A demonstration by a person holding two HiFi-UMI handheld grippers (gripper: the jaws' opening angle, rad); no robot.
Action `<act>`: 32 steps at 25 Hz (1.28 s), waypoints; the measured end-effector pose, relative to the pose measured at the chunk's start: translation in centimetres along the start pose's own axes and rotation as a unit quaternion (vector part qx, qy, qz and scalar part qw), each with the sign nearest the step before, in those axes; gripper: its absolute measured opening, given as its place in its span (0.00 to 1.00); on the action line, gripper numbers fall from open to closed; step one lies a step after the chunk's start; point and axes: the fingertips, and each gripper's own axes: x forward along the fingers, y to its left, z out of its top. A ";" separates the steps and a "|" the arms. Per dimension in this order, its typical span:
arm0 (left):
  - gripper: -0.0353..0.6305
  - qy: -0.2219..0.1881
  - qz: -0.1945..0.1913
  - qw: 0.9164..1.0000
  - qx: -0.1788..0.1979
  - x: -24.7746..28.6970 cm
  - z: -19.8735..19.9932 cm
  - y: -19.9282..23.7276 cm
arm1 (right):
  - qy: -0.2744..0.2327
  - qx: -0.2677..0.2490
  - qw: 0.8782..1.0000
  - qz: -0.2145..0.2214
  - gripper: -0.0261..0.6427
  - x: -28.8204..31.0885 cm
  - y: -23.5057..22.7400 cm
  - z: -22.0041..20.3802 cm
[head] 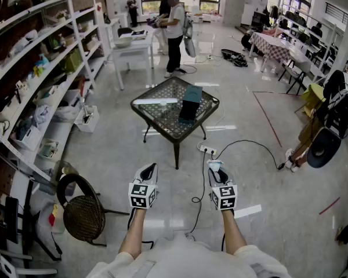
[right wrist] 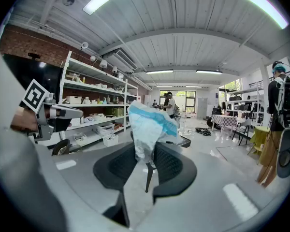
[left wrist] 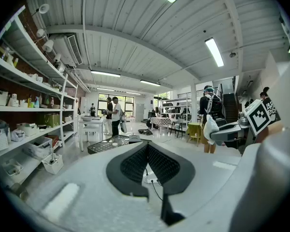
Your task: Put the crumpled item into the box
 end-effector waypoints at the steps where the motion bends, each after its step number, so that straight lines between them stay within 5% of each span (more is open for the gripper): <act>1: 0.06 0.000 0.001 1.000 0.000 0.0 0.0 -0.1 | 0.000 0.000 1.000 0.000 0.19 -0.1 -0.1 0.0; 32: 0.06 0.019 0.003 1.000 0.011 5.7 0.1 -8.6 | 0.000 0.001 1.000 0.020 0.19 -1.8 -8.4 -1.7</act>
